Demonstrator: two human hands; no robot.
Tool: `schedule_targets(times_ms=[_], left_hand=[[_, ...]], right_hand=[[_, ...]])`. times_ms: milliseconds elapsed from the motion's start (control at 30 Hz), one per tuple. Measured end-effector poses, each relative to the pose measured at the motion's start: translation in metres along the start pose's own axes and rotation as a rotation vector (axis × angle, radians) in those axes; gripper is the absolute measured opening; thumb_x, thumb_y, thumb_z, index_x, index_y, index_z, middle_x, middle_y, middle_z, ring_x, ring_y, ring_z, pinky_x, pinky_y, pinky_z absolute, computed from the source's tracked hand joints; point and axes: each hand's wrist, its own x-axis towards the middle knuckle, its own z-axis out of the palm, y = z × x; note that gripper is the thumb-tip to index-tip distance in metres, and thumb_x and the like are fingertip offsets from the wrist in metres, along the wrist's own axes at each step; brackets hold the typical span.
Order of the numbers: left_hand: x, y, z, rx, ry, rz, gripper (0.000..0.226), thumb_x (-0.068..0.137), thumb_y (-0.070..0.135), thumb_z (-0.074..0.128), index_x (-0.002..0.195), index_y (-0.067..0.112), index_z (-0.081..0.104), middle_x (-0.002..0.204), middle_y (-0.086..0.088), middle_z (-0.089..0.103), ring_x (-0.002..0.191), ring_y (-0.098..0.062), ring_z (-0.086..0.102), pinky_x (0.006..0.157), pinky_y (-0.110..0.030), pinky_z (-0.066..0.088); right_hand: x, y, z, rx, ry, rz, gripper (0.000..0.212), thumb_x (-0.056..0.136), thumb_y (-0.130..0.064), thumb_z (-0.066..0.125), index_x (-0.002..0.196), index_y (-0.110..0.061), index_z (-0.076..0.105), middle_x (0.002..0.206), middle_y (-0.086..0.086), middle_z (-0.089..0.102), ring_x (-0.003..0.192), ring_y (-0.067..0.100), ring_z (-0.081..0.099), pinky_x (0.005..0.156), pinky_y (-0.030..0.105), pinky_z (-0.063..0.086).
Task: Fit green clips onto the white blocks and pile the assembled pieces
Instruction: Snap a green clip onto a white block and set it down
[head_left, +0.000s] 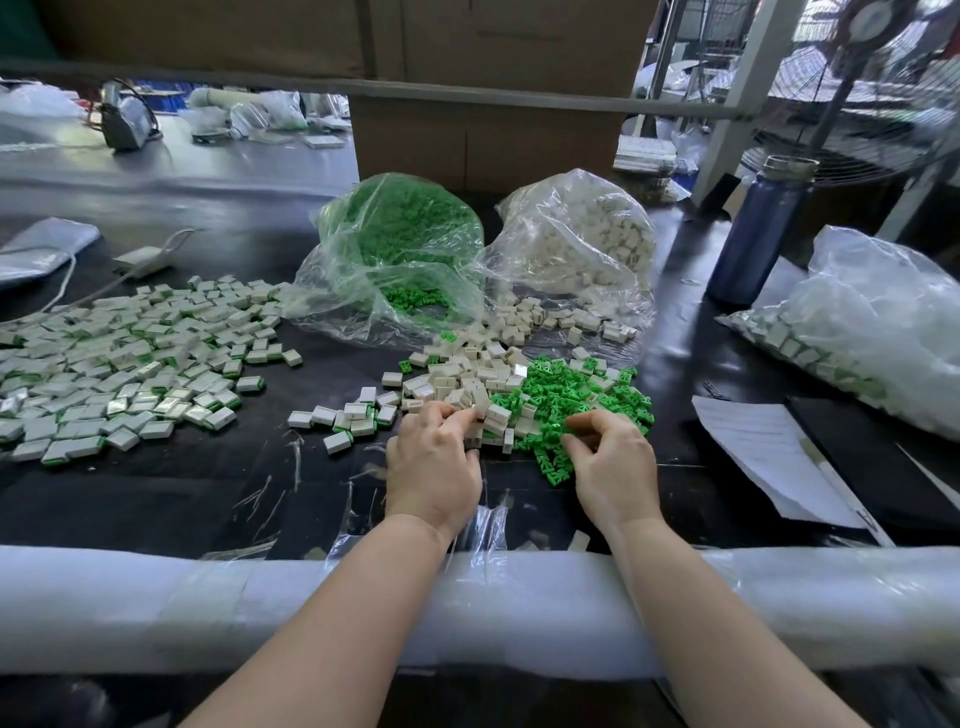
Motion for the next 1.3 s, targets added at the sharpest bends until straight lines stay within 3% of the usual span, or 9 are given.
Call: schedule_targets(times_ms=[100, 233, 400, 533, 600, 700, 900, 1133, 1300], left_hand=[[0.0007, -0.0006, 0.0003, -0.058, -0.032, 0.025, 0.043, 0.09, 0.016, 0.055, 0.132, 0.02, 0.049, 0.124, 0.003, 0.047, 0.115, -0.016, 0.043, 0.103, -0.029, 0.033], [0.001, 0.0012, -0.0008, -0.155, -0.043, 0.045, 0.029, 0.087, 0.01, 0.06, 0.115, 0.013, 0.061, 0.114, 0.001, 0.051, 0.104, -0.018, 0.054, 0.094, -0.029, 0.045], [0.0012, 0.0007, -0.0003, -0.176, -0.027, 0.051, 0.024, 0.084, 0.01, 0.065, 0.107, 0.013, 0.064, 0.107, 0.002, 0.054, 0.094, -0.014, 0.055, 0.081, -0.01, 0.037], [-0.0007, 0.0028, -0.0022, -0.169, -0.037, 0.065, 0.024, 0.085, 0.014, 0.064, 0.109, 0.015, 0.063, 0.108, 0.002, 0.055, 0.095, -0.016, 0.057, 0.086, -0.024, 0.046], [-0.0016, 0.0038, -0.0023, -0.157, -0.03, 0.093, 0.022, 0.085, 0.015, 0.064, 0.107, 0.016, 0.063, 0.107, 0.003, 0.055, 0.091, -0.016, 0.057, 0.083, -0.022, 0.045], [-0.0022, 0.0045, -0.0015, -0.131, -0.033, 0.153, 0.018, 0.084, 0.016, 0.065, 0.102, 0.016, 0.065, 0.1, 0.005, 0.052, 0.092, -0.014, 0.052, 0.079, -0.013, 0.036], [-0.0018, 0.0044, -0.0016, -0.142, -0.045, 0.159, 0.019, 0.085, 0.011, 0.063, 0.103, 0.018, 0.066, 0.097, 0.008, 0.047, 0.093, -0.014, 0.053, 0.085, -0.024, 0.044], [0.0003, 0.002, 0.0006, -0.138, -0.013, 0.123, 0.03, 0.09, 0.006, 0.054, 0.118, 0.014, 0.062, 0.101, 0.003, 0.05, 0.096, -0.017, 0.052, 0.086, -0.019, 0.042], [-0.0001, 0.0032, -0.0002, -0.153, 0.003, 0.096, 0.023, 0.091, 0.009, 0.055, 0.111, 0.012, 0.066, 0.106, 0.001, 0.057, 0.097, -0.018, 0.055, 0.085, -0.021, 0.043]], right_hand=[[-0.0006, -0.0001, 0.0, -0.005, -0.005, -0.011, 0.012, 0.087, -0.011, 0.062, 0.098, -0.009, 0.067, 0.108, 0.006, 0.062, 0.1, 0.021, 0.057, 0.088, 0.023, 0.041], [-0.001, -0.0004, 0.0, -0.004, -0.014, -0.017, 0.012, 0.087, -0.009, 0.061, 0.097, -0.009, 0.067, 0.109, 0.008, 0.062, 0.109, 0.024, 0.056, 0.095, 0.03, 0.042], [-0.0013, -0.0003, -0.0006, 0.008, -0.016, -0.034, 0.012, 0.086, -0.008, 0.062, 0.097, -0.01, 0.067, 0.109, 0.008, 0.063, 0.107, 0.022, 0.056, 0.095, 0.028, 0.041], [-0.0014, -0.0008, -0.0013, 0.028, -0.018, -0.052, 0.014, 0.085, -0.007, 0.064, 0.097, -0.01, 0.067, 0.108, 0.006, 0.062, 0.101, 0.02, 0.057, 0.089, 0.02, 0.04], [-0.002, -0.0018, -0.0017, 0.045, -0.024, -0.07, 0.015, 0.084, -0.004, 0.065, 0.097, -0.01, 0.067, 0.104, 0.005, 0.062, 0.097, 0.019, 0.058, 0.088, 0.019, 0.04], [-0.0026, -0.0029, -0.0015, 0.063, -0.038, -0.081, 0.016, 0.082, -0.001, 0.065, 0.095, -0.01, 0.068, 0.103, 0.006, 0.064, 0.1, 0.02, 0.058, 0.095, 0.028, 0.043], [-0.0037, -0.0023, -0.0012, 0.102, -0.026, -0.082, 0.016, 0.082, -0.003, 0.066, 0.095, -0.013, 0.069, 0.092, 0.003, 0.068, 0.084, 0.015, 0.061, 0.084, 0.024, 0.048], [-0.0044, -0.0027, -0.0013, 0.129, -0.027, -0.076, 0.013, 0.083, -0.006, 0.067, 0.093, -0.013, 0.07, 0.085, -0.004, 0.066, 0.084, 0.015, 0.062, 0.083, 0.027, 0.05], [-0.0042, -0.0024, -0.0017, 0.134, -0.029, -0.073, 0.01, 0.082, -0.006, 0.068, 0.084, -0.016, 0.066, 0.081, -0.005, 0.063, 0.081, 0.015, 0.059, 0.078, 0.025, 0.047]])
